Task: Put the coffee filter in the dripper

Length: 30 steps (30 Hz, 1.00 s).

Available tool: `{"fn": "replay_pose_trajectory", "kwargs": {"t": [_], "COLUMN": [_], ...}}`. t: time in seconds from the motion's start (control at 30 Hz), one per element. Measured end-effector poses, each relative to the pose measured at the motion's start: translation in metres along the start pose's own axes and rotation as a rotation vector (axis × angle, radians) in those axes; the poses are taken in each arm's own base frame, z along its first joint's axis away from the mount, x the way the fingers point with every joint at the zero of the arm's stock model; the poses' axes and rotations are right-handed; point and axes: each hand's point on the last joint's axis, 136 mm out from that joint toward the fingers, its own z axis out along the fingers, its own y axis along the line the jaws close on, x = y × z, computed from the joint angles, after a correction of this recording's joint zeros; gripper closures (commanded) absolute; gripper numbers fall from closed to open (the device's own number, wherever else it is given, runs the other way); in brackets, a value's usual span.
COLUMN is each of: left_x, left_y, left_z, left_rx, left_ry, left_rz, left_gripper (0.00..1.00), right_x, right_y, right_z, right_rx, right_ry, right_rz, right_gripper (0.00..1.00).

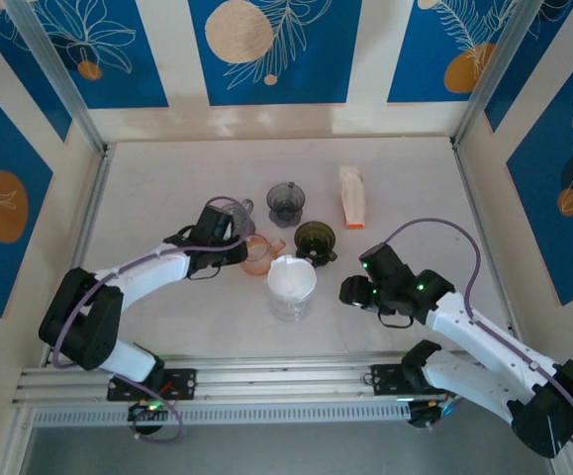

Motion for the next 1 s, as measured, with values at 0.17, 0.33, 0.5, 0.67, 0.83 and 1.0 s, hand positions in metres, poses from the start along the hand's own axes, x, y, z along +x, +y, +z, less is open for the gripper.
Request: {"fn": "replay_pose_trajectory", "kwargs": {"t": [0.17, 0.33, 0.5, 0.67, 0.83, 1.0], "left_x": [0.013, 0.022, 0.035, 0.049, 0.055, 0.062], "left_y": [0.005, 0.007, 0.013, 0.021, 0.027, 0.038], "left_z": [-0.02, -0.049, -0.075, -0.099, -0.115, -0.121], "left_rx": [-0.001, 0.015, 0.025, 0.015, 0.005, -0.033], "left_ry": [0.014, -0.002, -0.017, -0.018, -0.03, -0.018], "left_rz": [-0.001, 0.004, 0.005, 0.002, 0.002, -0.006], "left_gripper": [0.82, 0.81, 0.81, 0.8, 0.79, 0.8], "right_x": [0.022, 0.038, 0.047, 0.049, 0.046, 0.049], "right_y": [0.003, 0.011, 0.031, 0.042, 0.05, 0.057], "right_z": [0.014, 0.029, 0.043, 0.058, 0.067, 0.073], "right_rx": [-0.06, -0.12, -0.18, -0.21, -0.249, -0.303], "right_ry": [0.097, 0.182, 0.242, 0.283, 0.303, 0.326], "right_rz": [-0.011, -0.027, -0.079, -0.093, -0.067, -0.047], "right_gripper": [0.4, 0.41, 0.47, 0.57, 0.62, 0.66]}}
